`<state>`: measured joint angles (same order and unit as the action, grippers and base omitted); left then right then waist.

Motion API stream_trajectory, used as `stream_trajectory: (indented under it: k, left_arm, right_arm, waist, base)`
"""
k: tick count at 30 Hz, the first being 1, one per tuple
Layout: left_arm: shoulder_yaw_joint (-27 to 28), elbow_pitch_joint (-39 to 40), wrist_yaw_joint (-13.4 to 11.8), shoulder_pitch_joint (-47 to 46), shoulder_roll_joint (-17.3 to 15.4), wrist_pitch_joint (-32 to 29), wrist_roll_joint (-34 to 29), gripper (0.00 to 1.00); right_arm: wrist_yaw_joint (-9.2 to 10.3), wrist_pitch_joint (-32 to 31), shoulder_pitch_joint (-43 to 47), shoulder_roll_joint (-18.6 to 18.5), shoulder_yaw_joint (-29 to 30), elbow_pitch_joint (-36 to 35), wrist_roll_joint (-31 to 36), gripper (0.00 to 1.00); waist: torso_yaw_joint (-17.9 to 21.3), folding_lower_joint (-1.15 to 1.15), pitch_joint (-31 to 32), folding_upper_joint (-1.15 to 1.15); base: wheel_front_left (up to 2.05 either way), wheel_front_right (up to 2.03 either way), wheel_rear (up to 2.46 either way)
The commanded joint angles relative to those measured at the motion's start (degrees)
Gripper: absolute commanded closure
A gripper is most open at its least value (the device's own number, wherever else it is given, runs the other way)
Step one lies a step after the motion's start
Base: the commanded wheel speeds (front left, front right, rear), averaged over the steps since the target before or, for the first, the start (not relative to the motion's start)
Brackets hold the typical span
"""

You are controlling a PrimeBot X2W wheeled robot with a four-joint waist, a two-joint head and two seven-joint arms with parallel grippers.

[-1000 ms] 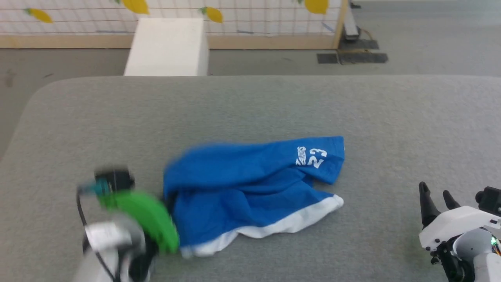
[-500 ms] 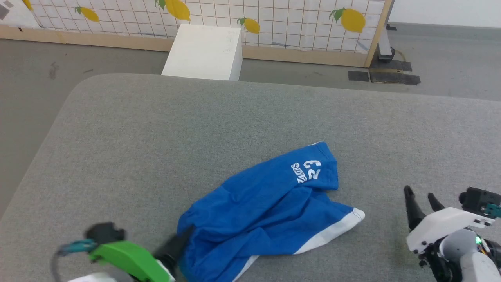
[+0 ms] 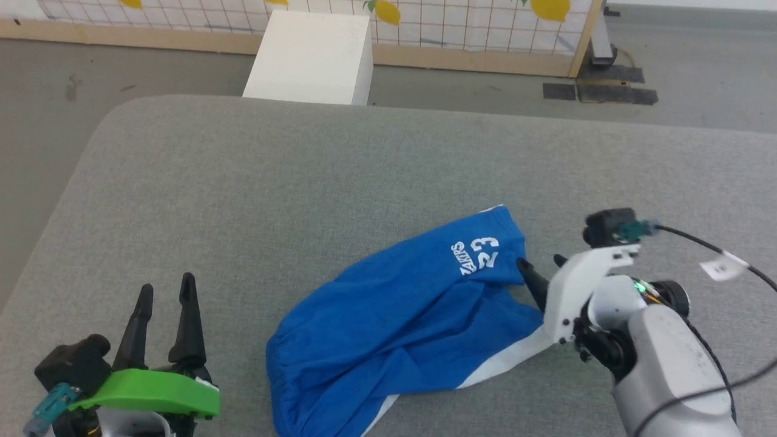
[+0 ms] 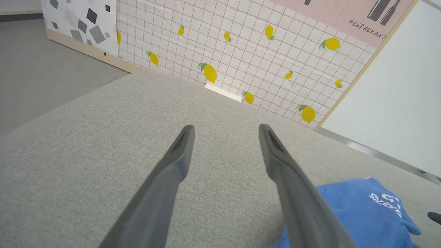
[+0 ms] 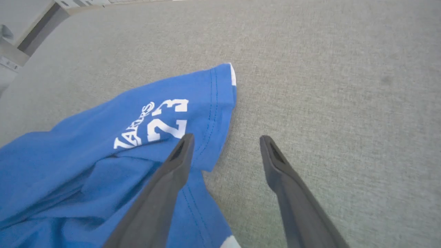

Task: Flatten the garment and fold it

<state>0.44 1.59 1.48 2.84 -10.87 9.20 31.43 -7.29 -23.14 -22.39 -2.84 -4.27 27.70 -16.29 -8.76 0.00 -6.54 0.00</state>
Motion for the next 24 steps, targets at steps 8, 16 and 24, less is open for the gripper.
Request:
stream_trajectory:
  k: [8, 16, 24]
  left_arm:
    - [-1.45, -3.98, 0.84, -2.48, 0.76, 2.56, -1.34, 0.00]
    - [-1.56, -4.09, 0.80, -2.32, 0.89, 2.80, -0.84, 0.00]
    - [-2.18, -3.24, 0.96, -3.10, 0.65, 1.74, -0.25, 0.00]
  right_arm:
    - [-0.20, -4.65, -4.24, -0.04, -5.31, 6.90, 1.95, 0.67]
    - [-0.20, 2.83, -7.03, -0.04, -1.68, 4.14, 0.40, 1.00]
    - [-0.20, 4.27, -3.51, -0.04, 10.54, -6.06, 5.32, 1.00]
  waist:
    - [-1.92, 0.00, -2.14, 0.00]
    - [0.03, 0.00, -0.96, 0.00]
    - [2.40, 0.00, 0.64, 0.00]
  base:
    - [0.00, 0.00, 0.00]
    - [0.00, 0.00, 0.00]
    - [0.00, 0.00, 0.00]
